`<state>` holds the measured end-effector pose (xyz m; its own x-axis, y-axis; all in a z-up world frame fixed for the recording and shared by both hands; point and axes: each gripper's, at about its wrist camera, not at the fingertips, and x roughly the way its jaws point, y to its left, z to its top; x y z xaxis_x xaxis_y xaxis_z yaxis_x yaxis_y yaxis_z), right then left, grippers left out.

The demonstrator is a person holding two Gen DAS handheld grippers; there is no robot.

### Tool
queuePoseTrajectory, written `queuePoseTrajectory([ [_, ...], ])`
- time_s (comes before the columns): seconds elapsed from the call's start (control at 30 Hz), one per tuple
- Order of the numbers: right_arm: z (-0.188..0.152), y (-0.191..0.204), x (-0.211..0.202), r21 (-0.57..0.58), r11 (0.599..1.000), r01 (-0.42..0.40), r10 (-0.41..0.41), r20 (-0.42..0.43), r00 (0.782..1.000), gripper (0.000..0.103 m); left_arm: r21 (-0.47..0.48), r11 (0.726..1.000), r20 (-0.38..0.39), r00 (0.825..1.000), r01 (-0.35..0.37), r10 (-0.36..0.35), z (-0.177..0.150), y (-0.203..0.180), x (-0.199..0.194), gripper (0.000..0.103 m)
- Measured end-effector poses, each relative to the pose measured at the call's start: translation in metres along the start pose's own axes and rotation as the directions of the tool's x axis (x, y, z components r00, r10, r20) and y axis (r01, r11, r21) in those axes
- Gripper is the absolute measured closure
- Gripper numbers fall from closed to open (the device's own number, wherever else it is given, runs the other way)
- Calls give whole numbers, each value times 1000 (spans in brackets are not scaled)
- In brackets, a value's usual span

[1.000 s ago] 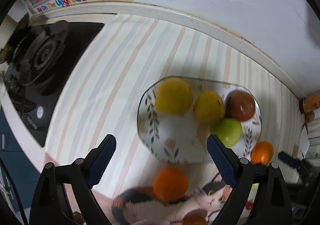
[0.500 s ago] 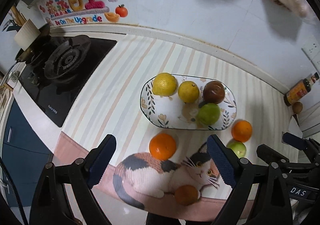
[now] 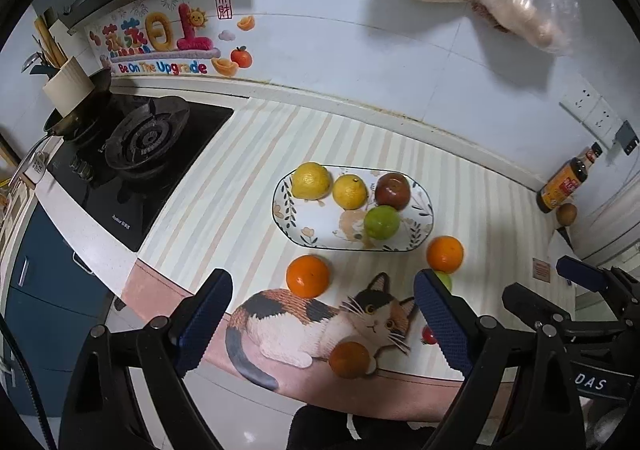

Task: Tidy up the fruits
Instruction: 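Move both tools back toward the remaining fruits, then grasp a green apple with the right tool while the left tool grasps an orange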

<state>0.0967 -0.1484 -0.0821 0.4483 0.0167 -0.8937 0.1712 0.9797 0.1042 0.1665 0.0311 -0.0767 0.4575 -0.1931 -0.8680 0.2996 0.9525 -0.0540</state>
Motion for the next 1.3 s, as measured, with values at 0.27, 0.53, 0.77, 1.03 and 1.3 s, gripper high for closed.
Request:
queuePoseTrajectory([
  [0.27, -2, -2, -8, 9, 1000, -16, 16, 1, 1000, 9, -5, 1000, -3, 1000, 12, -12, -3, -5, -6, 10],
  [0.53, 9, -23, 13, 78, 996, -33, 35, -20, 999, 9, -21, 1000, -36, 999, -3, 2, 5, -3, 15, 1],
  [0.77, 18, -69, 88, 209, 978, -22, 47, -115, 992, 9, -43, 996, -102, 992, -73, 68, 16, 13, 70, 1],
  [1.03, -9, -94, 200, 342, 939, -42, 153, -306, 940, 21, -54, 994, -278, 958, -92, 73, 9, 28, 156, 1],
  [1.3, -28, -76, 229, 263, 965, -14, 110, -352, 929, 27, 19, 998, -402, 914, -57, 60, -4, 19, 219, 2],
])
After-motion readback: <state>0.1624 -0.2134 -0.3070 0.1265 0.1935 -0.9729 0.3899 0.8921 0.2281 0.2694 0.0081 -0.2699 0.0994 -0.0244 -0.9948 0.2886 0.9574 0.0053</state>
